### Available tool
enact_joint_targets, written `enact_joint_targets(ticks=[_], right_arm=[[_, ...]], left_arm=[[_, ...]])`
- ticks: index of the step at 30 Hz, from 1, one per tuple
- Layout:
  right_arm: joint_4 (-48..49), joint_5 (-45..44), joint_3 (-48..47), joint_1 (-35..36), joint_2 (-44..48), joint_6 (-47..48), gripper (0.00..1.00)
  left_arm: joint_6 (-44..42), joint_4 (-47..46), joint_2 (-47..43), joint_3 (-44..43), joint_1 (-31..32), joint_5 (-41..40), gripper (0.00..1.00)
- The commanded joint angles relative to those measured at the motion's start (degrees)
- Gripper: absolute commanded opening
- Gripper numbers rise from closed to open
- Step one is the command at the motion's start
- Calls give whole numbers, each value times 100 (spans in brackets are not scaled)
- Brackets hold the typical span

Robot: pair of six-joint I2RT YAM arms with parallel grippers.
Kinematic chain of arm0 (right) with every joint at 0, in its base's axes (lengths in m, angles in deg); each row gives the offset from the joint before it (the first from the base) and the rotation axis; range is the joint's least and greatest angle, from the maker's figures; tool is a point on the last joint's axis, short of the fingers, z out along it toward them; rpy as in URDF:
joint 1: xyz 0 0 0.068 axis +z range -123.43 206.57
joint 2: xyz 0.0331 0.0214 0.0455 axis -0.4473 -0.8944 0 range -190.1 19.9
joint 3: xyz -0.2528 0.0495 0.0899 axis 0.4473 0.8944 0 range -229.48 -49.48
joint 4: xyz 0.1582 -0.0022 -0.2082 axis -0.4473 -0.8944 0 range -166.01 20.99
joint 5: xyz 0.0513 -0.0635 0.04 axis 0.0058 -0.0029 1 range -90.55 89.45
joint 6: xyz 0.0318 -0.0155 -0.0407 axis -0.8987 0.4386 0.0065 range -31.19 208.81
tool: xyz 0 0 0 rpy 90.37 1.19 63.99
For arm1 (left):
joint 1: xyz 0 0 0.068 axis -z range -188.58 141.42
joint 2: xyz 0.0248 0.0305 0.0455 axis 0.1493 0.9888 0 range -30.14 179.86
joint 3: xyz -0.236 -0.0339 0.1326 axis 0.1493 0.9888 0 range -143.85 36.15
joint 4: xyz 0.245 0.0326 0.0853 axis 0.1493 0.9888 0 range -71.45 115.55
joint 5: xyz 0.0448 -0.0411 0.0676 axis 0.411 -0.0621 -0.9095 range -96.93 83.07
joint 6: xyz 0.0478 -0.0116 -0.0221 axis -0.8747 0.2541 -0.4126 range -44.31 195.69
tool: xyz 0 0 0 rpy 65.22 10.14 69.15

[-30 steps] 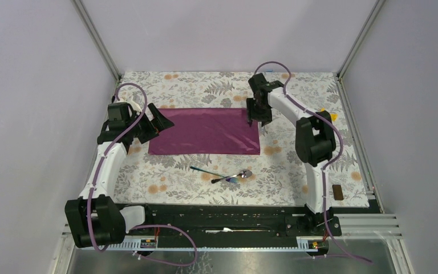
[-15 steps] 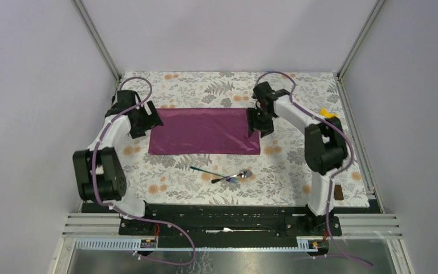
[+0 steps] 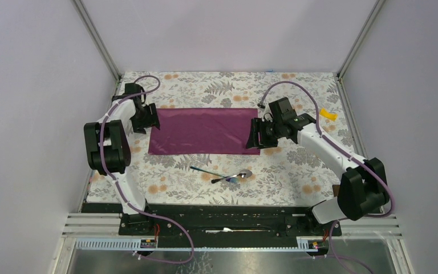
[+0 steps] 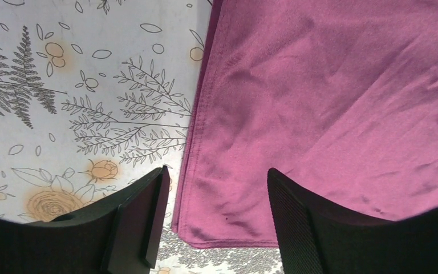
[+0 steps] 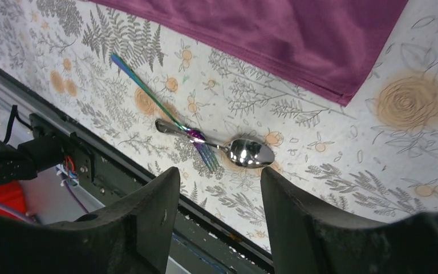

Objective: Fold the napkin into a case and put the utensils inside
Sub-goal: Pick up the rectangle-folded napkin at the center of the board.

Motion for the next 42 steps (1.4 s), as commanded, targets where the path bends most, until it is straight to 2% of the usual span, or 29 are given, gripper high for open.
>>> enact_joint_targets(ticks=[1, 11, 15, 21, 24, 33, 41, 42], right_arm=[[310, 409, 289, 9, 312, -101, 61], [396, 680, 714, 16, 676, -133, 60], [411, 704, 819, 13, 765, -115, 59], [420, 728, 853, 12, 847, -87, 59], [416, 715, 874, 8, 882, -82, 59], [416, 700, 914, 12, 971, -83, 59], [420, 717, 949, 7, 950, -90, 58], [423, 707, 960, 16, 958, -90, 58]], left_arm=[[-435, 372, 52, -427, 30, -208, 66], [-700, 1095, 883, -1237, 28, -194, 58], [-694, 1164, 1063, -1366, 50, -139, 61], [-695, 1249, 1271, -1298, 196, -351, 56], [-686, 1310, 1397, -1306, 233, -539, 50], [-722, 1288, 1843, -1170, 250, -681, 41], [-712, 1183, 1699, -1109, 260, -984, 18], [-693, 1175, 1612, -1104, 267, -1093, 11]])
